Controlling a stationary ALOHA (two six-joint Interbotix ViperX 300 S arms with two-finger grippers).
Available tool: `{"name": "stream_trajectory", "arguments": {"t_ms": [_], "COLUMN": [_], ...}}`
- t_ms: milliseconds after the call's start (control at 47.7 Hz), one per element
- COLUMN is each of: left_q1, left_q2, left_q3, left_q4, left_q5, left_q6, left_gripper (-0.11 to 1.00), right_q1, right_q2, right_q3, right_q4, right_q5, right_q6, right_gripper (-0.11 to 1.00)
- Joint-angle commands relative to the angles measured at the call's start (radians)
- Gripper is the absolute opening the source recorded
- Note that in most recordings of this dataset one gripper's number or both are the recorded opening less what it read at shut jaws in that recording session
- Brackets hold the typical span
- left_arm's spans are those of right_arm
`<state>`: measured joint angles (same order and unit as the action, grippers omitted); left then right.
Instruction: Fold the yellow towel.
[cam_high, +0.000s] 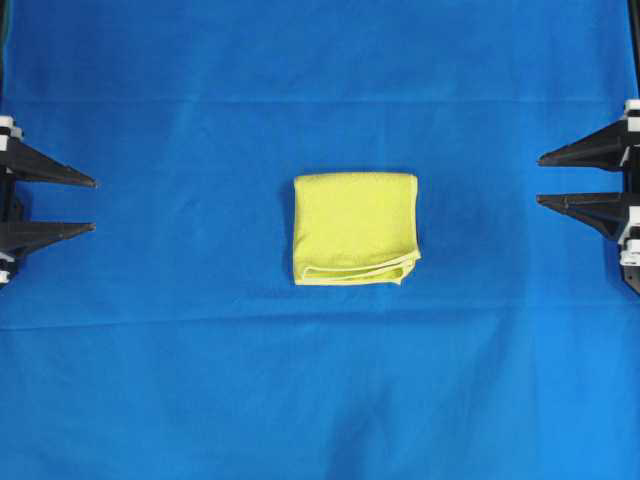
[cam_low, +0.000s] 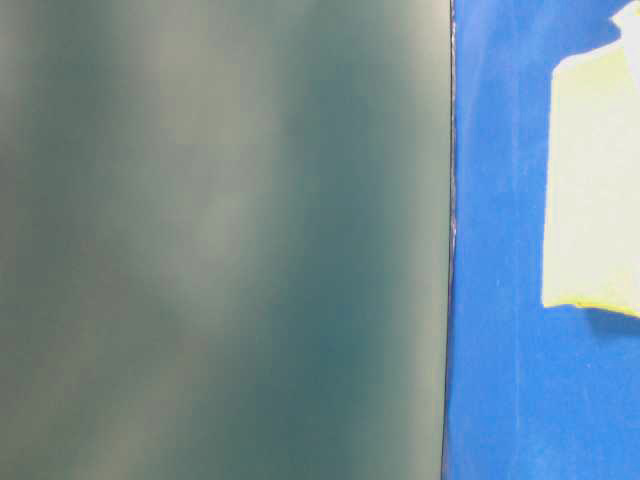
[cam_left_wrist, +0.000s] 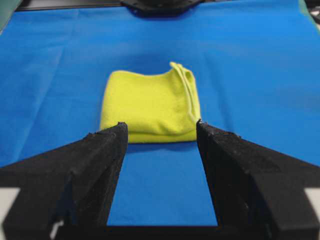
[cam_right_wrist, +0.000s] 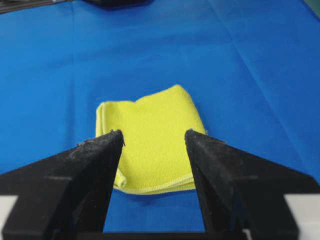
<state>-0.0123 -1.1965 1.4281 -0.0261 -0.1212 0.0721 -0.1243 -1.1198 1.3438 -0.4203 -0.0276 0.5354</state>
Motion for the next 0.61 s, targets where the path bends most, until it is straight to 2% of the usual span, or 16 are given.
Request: {"name": "stream_trajectory", "arguments": {"t_ms": [0,587], "left_q1": [0.003,0.003], "left_q2": [0.008,0.008], "left_q3": [-0.014,-0.014], "left_q4": [0.000,0.000], "left_q5": [-0.006,-0.002], "left_q6": [-0.002,0.000], "left_gripper": [0.56,0.56], "right_q1": [-0.002,-0.002], "right_q2": [0.012,0.011], "right_q3": [-0.012,-0.012], "right_q4": [-0.002,-0.003], "right_q5": [-0.011,-0.005], "right_q6": [-0.002,-0.003], "right_gripper": [0.58,0.58]}}
